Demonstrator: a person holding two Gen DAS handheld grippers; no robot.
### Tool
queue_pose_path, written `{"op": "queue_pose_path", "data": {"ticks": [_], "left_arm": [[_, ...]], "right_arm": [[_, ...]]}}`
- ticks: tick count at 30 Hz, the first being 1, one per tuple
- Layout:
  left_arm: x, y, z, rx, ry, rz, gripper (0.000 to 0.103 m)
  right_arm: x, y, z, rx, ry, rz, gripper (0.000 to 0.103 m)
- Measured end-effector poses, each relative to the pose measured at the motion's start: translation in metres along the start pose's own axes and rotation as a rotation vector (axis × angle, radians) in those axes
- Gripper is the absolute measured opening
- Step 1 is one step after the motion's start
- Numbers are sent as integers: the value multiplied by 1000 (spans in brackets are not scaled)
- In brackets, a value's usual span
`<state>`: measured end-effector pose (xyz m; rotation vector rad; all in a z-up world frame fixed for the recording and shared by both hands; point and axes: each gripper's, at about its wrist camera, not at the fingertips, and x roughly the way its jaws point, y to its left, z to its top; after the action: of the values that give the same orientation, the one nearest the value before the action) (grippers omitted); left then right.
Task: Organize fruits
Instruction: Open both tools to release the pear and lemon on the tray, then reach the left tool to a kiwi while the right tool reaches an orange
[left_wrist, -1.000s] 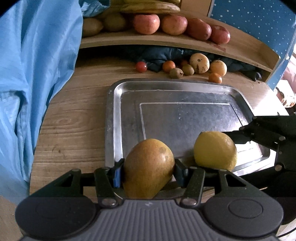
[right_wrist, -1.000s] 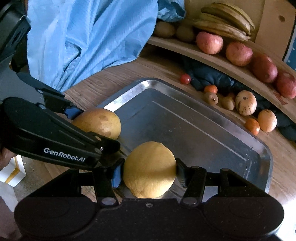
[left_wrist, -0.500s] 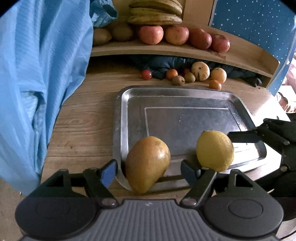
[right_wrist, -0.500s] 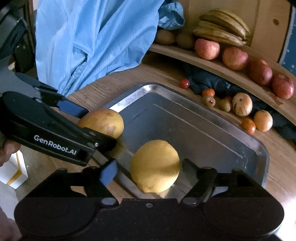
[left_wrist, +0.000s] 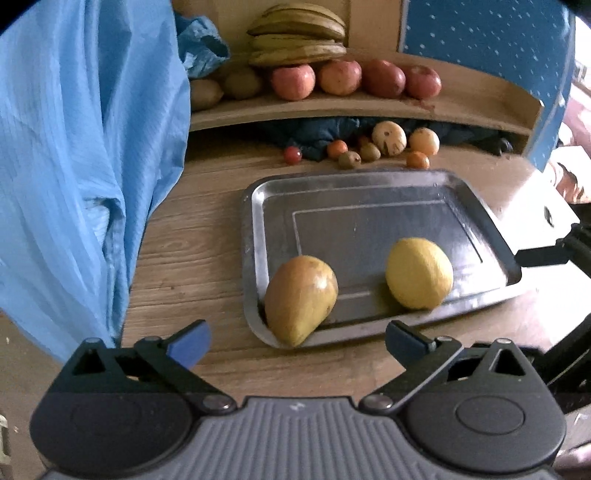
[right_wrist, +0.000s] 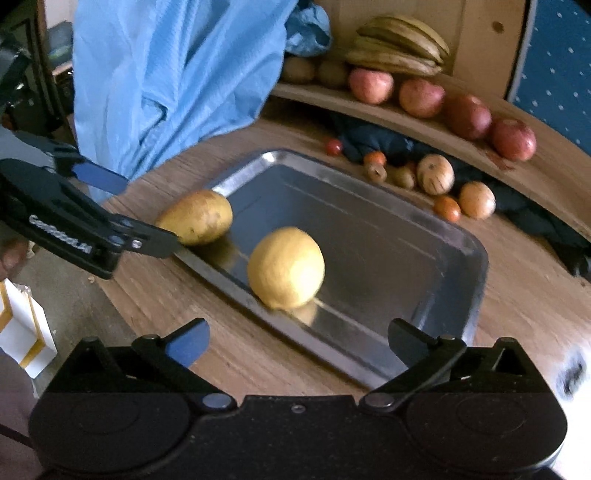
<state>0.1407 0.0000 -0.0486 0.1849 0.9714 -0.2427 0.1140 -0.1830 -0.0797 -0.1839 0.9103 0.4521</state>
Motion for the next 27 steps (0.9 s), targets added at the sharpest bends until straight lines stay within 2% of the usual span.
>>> {"op": "queue_pose_path", "data": {"ticks": [5, 9, 19, 27], "left_arm": [[-5, -1, -3, 50, 11, 29, 103], [-6, -3, 1, 67, 11, 40, 103], [0, -3, 17, 119, -1, 29, 103], [12, 4, 41, 134, -18, 18, 103]], "right_arm": [[-5, -1, -7, 18, 20, -9, 102], [-4, -2, -8, 24, 52, -60, 102], [-3, -12, -5, 77, 72, -87, 102], [-1, -26, 6, 115, 55, -112, 102]]}}
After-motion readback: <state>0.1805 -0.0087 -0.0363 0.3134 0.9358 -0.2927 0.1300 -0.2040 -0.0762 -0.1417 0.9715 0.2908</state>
